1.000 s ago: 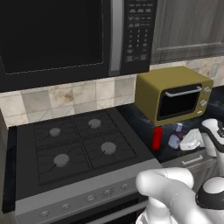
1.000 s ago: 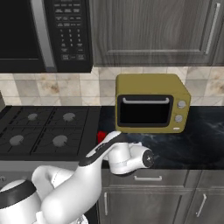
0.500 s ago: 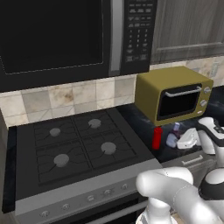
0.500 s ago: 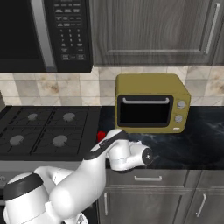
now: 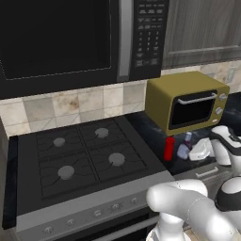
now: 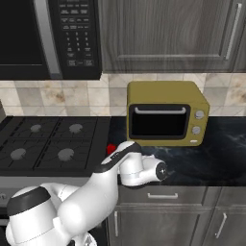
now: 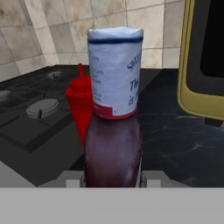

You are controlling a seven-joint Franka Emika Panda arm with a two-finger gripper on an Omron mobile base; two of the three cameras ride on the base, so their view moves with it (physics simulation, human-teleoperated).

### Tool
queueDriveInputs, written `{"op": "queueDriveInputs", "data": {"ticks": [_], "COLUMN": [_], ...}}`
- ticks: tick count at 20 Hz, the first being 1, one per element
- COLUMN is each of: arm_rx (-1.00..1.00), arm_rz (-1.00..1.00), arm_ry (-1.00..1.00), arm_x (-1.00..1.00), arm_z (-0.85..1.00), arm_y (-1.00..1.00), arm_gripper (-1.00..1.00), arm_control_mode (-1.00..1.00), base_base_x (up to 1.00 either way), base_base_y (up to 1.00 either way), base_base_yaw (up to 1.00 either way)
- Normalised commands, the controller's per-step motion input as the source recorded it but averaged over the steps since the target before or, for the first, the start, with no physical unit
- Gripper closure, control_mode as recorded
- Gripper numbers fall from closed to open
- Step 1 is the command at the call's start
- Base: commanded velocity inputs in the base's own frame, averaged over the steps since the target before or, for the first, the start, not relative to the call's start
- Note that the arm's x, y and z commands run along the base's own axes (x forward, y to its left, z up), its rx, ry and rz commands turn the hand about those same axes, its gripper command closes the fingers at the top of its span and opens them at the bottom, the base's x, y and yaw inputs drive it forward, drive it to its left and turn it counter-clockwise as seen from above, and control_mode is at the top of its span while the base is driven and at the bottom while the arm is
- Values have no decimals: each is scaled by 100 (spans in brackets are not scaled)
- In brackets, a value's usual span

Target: Take 2 condiments from the cabinet and move them on the counter near the stove.Make sure the condiments are lined up with each other, next to each other.

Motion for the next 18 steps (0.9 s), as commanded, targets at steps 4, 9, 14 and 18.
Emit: {"op": "queueDriveInputs", "data": {"ticks": [4, 9, 14, 18], "arm_rx": [0, 0, 0, 0], "arm_rz": [0, 0, 0, 0], "arm_ry": [0, 0, 0, 0], "arm_x": [0, 3, 12, 15], "arm_z": [-9, -8, -8, -7], "arm_y": [11, 6, 1, 0], "arm_gripper": [100, 100, 100, 100], "arm_control_mode": [-100, -100, -100, -100], "base_base_x": [0, 0, 0, 0], "base_base_y": [0, 0, 0, 0], "base_base_yaw": [0, 0, 0, 0]}}
